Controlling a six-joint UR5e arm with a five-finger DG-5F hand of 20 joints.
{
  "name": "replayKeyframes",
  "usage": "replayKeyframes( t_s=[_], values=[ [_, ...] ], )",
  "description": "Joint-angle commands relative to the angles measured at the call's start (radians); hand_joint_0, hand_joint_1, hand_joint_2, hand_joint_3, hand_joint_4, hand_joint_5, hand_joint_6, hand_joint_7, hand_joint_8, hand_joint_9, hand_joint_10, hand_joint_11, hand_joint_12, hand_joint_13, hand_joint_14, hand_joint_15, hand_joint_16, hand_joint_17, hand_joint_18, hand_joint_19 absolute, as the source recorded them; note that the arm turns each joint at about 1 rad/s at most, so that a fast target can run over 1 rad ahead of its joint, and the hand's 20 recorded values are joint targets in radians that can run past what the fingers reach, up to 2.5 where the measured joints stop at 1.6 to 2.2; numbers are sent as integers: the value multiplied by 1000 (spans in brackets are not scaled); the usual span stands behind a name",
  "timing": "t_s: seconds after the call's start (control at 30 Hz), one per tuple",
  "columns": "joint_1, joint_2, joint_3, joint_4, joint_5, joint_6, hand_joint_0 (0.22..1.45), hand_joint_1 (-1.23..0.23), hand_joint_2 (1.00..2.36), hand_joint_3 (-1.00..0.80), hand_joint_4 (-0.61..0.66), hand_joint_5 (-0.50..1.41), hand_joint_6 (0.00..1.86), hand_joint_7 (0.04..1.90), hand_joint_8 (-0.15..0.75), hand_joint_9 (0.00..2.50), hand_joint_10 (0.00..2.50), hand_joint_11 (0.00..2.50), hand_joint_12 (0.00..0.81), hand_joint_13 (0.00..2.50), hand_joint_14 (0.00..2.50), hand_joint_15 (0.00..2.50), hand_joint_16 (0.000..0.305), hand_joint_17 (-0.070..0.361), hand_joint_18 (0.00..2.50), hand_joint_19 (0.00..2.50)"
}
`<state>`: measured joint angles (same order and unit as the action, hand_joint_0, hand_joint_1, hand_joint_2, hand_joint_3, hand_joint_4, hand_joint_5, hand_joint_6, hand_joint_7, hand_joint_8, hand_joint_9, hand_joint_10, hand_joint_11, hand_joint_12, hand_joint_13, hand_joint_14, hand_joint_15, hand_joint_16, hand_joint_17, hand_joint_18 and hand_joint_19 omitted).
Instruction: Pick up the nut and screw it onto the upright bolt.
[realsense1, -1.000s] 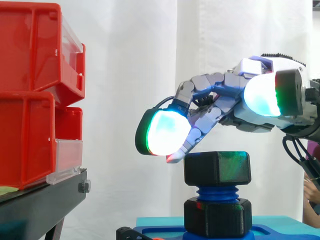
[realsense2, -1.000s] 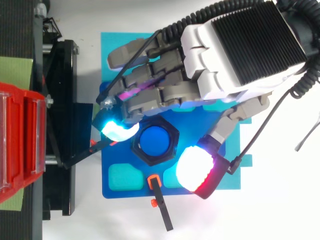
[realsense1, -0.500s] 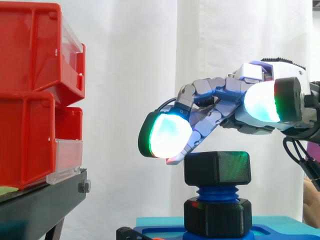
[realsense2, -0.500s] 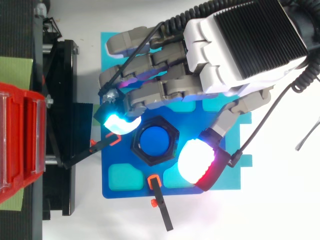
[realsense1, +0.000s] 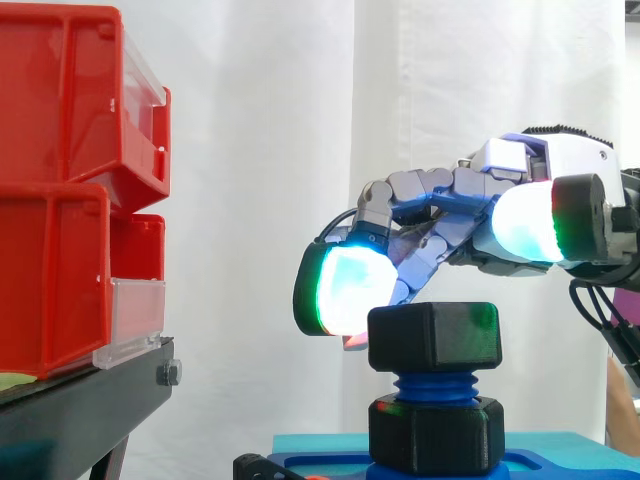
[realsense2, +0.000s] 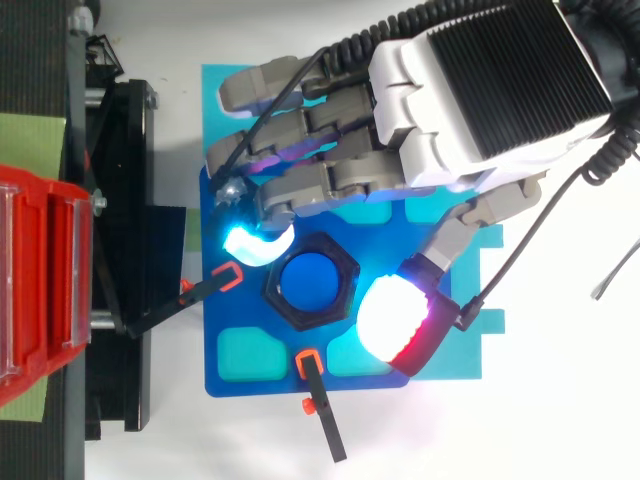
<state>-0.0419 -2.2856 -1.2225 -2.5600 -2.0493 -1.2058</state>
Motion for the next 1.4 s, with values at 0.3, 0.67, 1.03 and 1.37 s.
replayKeyframes(
  t_s=[0.3, 0.67, 1.03, 1.37],
  values=[
    [-13, 0, -37, 40, 0, -6, 539, -266, 1000, -500, 139, 35, 502, 1356, 229, 984, 0, 0, 198, 638, 0, 0, 19, 42, 340, 0],
    [-49, 0, -31, 46, -41, -4, 547, -249, 1000, -500, 120, 51, 592, 1237, 225, 1183, 0, 0, 158, 789, 0, 0, 13, 29, 501, 34],
    [-78, 1, -6, 40, -74, -4, 546, -227, 1000, -500, 130, 31, 503, 1342, 226, 1233, 0, 14, 159, 799, 0, 0, 12, 27, 501, 40],
    [-82, 1, 55, 24, -104, -3, 530, -191, 1000, -500, 217, -73, 504, 849, 212, 1020, 0, 0, 188, 727, 0, 0, 19, 43, 459, 59]
  ],
)
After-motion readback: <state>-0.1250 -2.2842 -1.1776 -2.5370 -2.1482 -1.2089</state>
